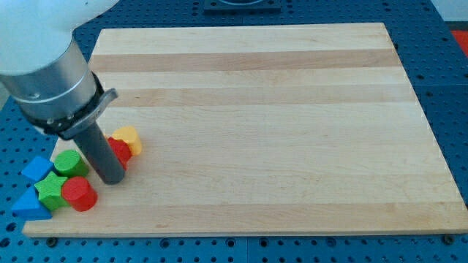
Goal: Separate the yellow heart from the red star and the hexagon
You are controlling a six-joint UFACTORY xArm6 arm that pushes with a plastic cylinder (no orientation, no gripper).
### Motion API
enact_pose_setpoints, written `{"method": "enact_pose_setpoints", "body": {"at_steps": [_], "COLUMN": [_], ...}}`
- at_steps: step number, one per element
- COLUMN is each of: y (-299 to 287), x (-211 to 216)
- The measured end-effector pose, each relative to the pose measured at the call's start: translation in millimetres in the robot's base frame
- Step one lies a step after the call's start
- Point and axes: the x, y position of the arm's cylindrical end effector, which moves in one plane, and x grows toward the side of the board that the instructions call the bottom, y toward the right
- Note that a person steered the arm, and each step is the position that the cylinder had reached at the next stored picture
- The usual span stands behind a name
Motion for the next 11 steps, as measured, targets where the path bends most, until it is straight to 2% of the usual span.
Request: {"method": "enact_pose_setpoints", "body": {"at_steps": [1,3,4,6,11], "y": [-1,11,22,4,-36], "x": [-27,-30,-49,-76,-193]}}
